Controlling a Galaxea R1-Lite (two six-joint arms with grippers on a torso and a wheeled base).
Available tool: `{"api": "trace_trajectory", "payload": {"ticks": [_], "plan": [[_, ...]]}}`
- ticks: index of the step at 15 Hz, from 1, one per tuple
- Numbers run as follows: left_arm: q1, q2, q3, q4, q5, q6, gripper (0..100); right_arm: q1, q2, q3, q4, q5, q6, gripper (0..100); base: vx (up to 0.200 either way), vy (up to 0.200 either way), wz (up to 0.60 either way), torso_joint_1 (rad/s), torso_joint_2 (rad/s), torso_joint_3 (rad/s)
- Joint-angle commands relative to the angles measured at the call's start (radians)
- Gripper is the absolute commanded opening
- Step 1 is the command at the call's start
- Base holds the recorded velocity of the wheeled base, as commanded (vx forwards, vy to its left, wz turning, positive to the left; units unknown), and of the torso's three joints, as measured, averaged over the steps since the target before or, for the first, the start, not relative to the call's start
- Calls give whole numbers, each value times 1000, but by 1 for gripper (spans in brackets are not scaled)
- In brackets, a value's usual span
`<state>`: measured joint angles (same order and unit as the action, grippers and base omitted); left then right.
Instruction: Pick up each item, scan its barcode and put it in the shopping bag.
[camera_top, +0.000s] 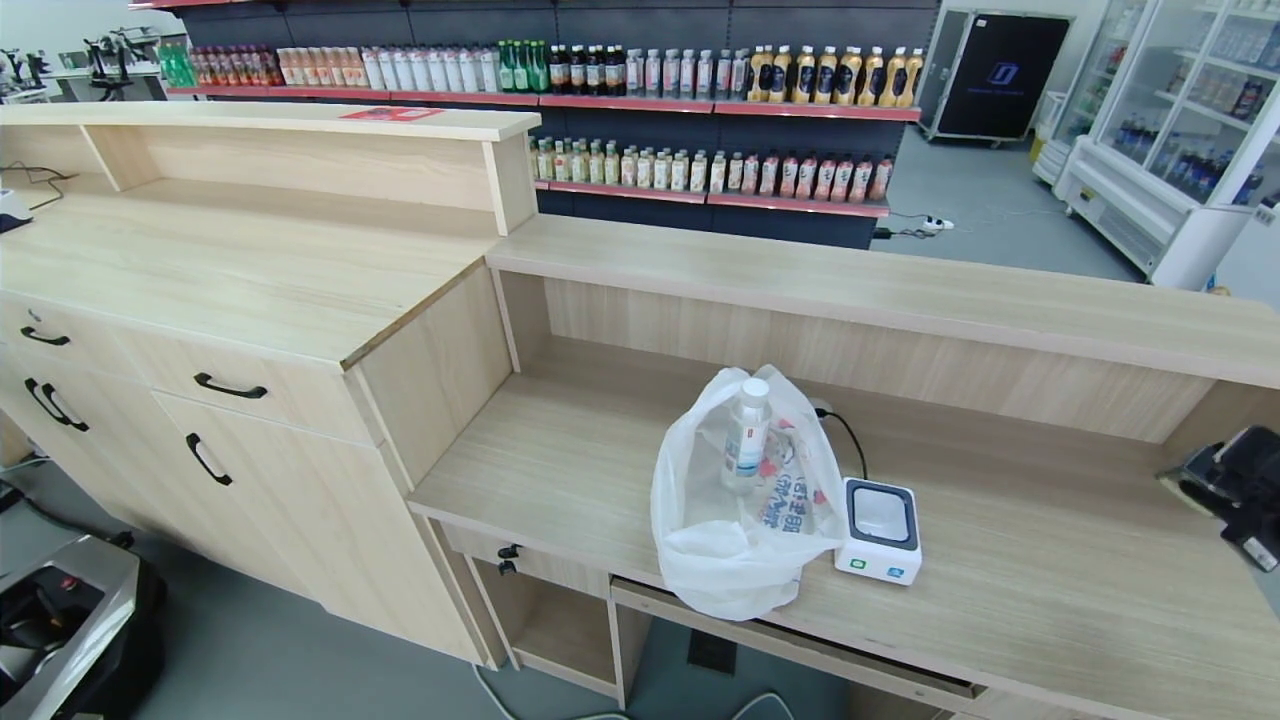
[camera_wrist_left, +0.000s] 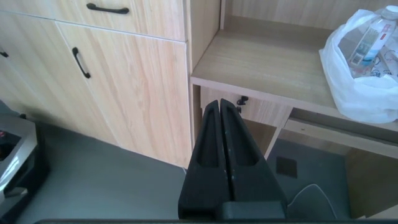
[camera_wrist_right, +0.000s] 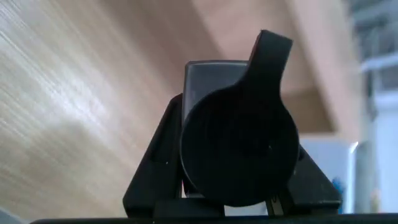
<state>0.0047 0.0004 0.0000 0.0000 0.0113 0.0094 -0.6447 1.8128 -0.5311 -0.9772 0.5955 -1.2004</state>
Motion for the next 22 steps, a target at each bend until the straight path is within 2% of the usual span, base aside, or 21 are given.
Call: {"api": "trace_trajectory", "payload": {"ticks": [1,2,3,4,7,11,14,15,17,19,22], "plan": [[0,0,0,0,1,0,0,23,-316,51,-5,302,-254,0,0,0,0,0,0,0],[0,0,0,0,1,0,0,92,-372,83,0,468,-499,0,0,0,0,0,0,0],[0,0,0,0,1,0,0,168,-411,102,-1,535,-657,0,0,0,0,0,0,0],[0,0,0,0,-1,0,0,200,-429,106,0,549,-722,0,0,0,0,0,0,0],[0,0,0,0,-1,0,0,433,-607,129,-38,497,-1019,0,0,0,0,0,0,0],[-2,0,0,0,1,0,0,772,-702,135,-37,372,-1309,0,0,0,0,0,0,0],[0,0,0,0,1,0,0,961,-684,137,-35,271,-1427,0,0,0,0,0,0,0],[0,0,0,0,-1,0,0,997,-673,138,-31,253,-1433,0,0,0,0,0,0,0],[0,0,0,0,1,0,0,1005,-676,148,-24,251,-1432,0,0,0,0,0,0,0],[0,0,0,0,-1,0,0,1050,-722,168,12,248,-1415,0,0,0,0,0,0,0],[0,0,0,0,1,0,0,1131,-721,171,29,247,-1309,0,0,0,0,0,0,0]]}}
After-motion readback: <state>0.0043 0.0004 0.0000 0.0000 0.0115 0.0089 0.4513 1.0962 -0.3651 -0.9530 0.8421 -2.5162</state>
